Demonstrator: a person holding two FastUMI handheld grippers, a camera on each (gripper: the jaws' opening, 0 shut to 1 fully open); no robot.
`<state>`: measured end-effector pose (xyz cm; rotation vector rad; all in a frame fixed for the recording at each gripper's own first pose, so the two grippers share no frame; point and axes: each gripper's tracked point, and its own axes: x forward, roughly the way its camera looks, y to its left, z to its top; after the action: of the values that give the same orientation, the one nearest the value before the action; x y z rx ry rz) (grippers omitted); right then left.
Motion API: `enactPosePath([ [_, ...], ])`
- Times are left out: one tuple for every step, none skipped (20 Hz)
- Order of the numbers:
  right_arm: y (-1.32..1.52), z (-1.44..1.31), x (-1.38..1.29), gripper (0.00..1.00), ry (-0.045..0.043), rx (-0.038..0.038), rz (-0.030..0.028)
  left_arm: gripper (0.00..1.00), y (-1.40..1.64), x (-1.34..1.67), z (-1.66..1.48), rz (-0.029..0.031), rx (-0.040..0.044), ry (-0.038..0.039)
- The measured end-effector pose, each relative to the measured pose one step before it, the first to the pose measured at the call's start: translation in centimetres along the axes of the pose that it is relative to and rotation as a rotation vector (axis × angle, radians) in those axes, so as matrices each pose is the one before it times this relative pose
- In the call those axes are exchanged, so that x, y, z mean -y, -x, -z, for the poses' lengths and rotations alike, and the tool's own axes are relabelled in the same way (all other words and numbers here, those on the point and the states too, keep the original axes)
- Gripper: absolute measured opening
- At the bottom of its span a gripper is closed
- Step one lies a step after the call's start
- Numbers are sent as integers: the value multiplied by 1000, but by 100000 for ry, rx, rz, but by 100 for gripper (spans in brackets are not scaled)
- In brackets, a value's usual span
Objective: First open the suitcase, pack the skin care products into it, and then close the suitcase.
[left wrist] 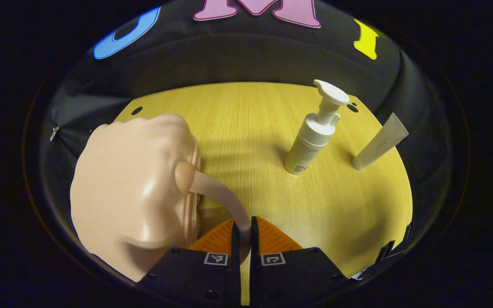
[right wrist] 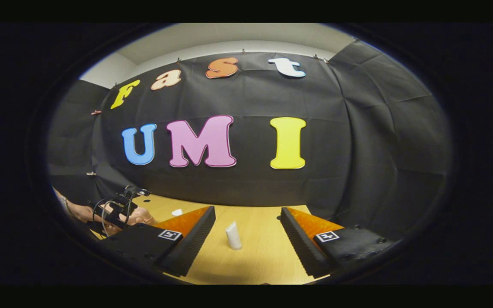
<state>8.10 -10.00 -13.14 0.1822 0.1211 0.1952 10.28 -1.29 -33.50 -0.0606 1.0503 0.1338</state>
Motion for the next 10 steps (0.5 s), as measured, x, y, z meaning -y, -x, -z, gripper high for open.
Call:
enactPosePath([
  [-18, 66, -307, 96, -188, -10, -572, 13, 260, 126, -102, -341, -466, -907],
  [-3, 25, -333, 96, -43, -51, -731, 10, 514, 152, -386, 848, 336, -271],
  [67, -38, -260, 96, 160, 195, -465, 10, 681, -13, -486, 1203, 1193, 566],
  [30, -92, -233, 96, 132, 97, -354, 9, 924, -207, -511, 492, 1003, 691],
  [45, 43, -237, 96, 45, 79, -341, 9, 971, -371, -682, 322, 1553, 666],
  [-66, -30, -261, 92, -74, -48, -232, 9, 1107, -444, -726, 1066, 1352, 940],
  [-50, -110, -317, 96, -355, 16, -335, 9, 1657, -495, -920, 953, 2104, 1336],
  [-116, -194, -415, 96, -631, 374, -572, 9, 1643, -660, -1108, 356, 2077, 710],
  [-154, -270, -565, 96, -580, 568, -718, 9, 1623, -839, -1079, -98, 2623, 237],
  [-297, -66, -676, 96, -356, 310, -979, 9, 1548, -998, -1303, -451, 2962, -23],
])
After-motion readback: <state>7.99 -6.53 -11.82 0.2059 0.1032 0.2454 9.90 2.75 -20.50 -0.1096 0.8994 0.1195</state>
